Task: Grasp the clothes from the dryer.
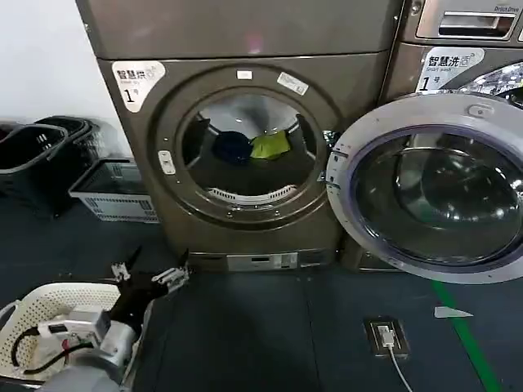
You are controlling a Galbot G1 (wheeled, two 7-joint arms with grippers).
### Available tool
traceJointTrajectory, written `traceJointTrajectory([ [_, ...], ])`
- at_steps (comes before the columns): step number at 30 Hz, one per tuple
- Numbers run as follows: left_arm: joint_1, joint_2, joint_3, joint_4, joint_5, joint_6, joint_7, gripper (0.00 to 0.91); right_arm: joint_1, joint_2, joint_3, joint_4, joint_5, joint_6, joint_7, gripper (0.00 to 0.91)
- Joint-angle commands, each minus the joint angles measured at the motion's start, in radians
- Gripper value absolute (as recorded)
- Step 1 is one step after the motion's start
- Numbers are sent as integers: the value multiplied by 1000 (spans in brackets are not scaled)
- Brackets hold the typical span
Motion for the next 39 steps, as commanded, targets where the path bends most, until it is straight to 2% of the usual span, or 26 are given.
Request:
traceJointTrajectory([
  [1,0,0,1,1,0,0,1,907,1,1,-1,2,0,0,-1,907],
  [15,0,-2,2,-2,1,0,3,907,5,1,-6,2,4,16,-2,907],
  [25,1,3,3,-5,2,-7,5,907,7,3,-6,12,75,36,-10,907],
  [39,-1,6,22,-13,5,-8,11,907,-4,2,-2,19,117,39,-22,907],
])
